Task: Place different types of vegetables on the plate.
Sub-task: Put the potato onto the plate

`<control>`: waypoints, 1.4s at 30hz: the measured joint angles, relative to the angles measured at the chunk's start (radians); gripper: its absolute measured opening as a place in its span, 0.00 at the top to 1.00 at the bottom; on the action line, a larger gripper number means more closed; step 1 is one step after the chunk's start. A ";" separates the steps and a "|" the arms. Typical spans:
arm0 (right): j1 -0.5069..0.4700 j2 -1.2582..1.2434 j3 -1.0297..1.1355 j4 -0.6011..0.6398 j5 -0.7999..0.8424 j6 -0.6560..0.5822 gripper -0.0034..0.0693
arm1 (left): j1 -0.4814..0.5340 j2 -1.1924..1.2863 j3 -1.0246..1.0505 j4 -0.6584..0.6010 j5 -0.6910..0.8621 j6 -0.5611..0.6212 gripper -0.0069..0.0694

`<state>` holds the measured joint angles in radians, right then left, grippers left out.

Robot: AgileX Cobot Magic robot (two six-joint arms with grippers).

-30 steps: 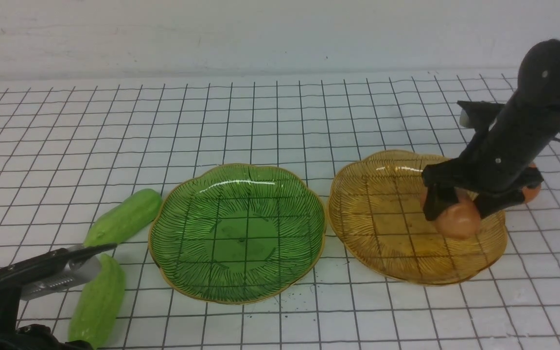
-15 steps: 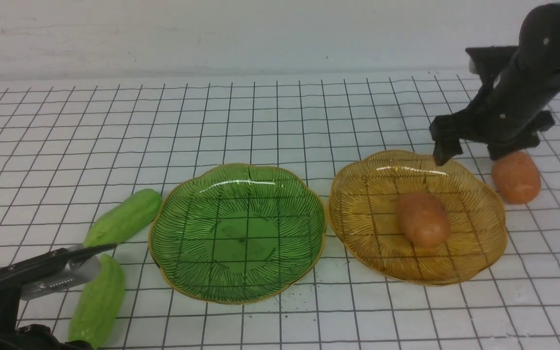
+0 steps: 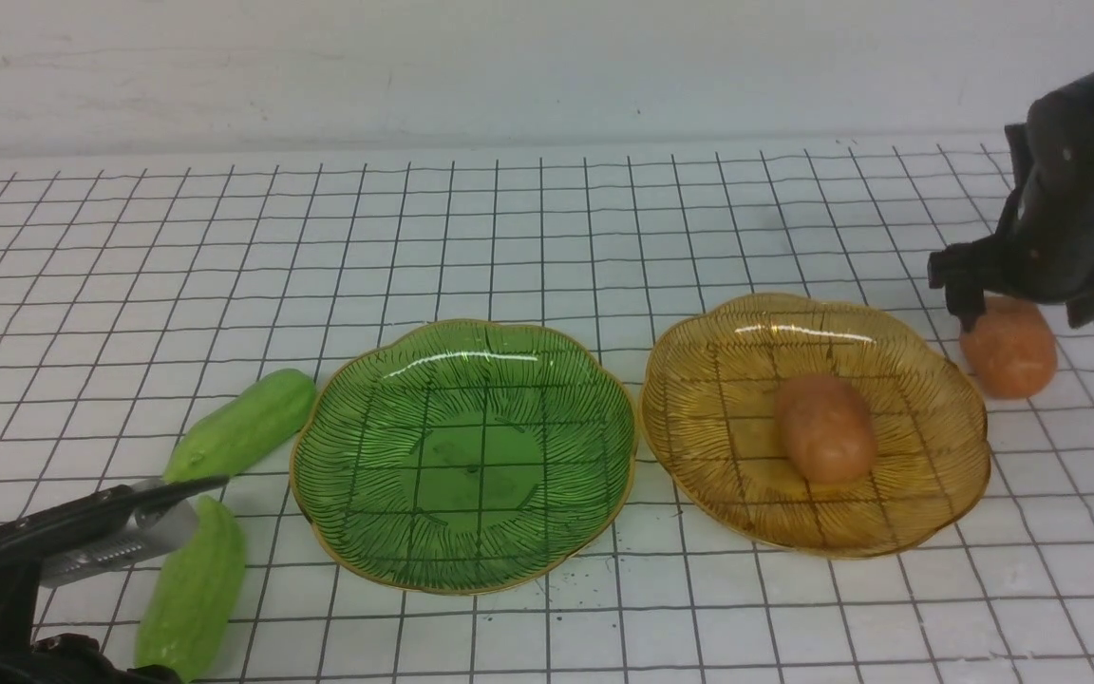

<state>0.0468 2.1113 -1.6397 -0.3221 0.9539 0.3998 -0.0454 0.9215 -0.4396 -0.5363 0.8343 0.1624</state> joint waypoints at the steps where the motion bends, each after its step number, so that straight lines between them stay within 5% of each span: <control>1: -0.001 0.005 0.000 0.002 0.000 0.002 0.09 | 0.000 0.000 0.000 0.000 0.000 0.000 0.76; 9: -0.009 0.040 -0.014 0.019 0.022 -0.071 0.25 | 0.000 0.000 0.000 0.000 0.006 0.000 0.76; 18: -0.009 -0.066 -0.196 0.063 0.251 -0.170 0.25 | 0.000 0.000 0.000 -0.001 0.007 0.000 0.76; 27: 0.002 -0.155 -0.143 0.438 0.282 -0.334 0.25 | 0.000 0.000 0.000 -0.001 0.001 -0.003 0.74; 38: 0.084 -0.155 0.099 0.416 0.282 -0.389 0.25 | 0.000 0.000 0.000 0.002 -0.074 0.001 0.60; 42: 0.092 -0.155 0.102 0.416 0.277 -0.384 0.12 | 0.000 0.001 -0.025 0.055 -0.133 -0.004 0.55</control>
<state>0.1387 1.9567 -1.5376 0.0939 1.2313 0.0153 -0.0454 0.9222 -0.4644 -0.4817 0.7011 0.1586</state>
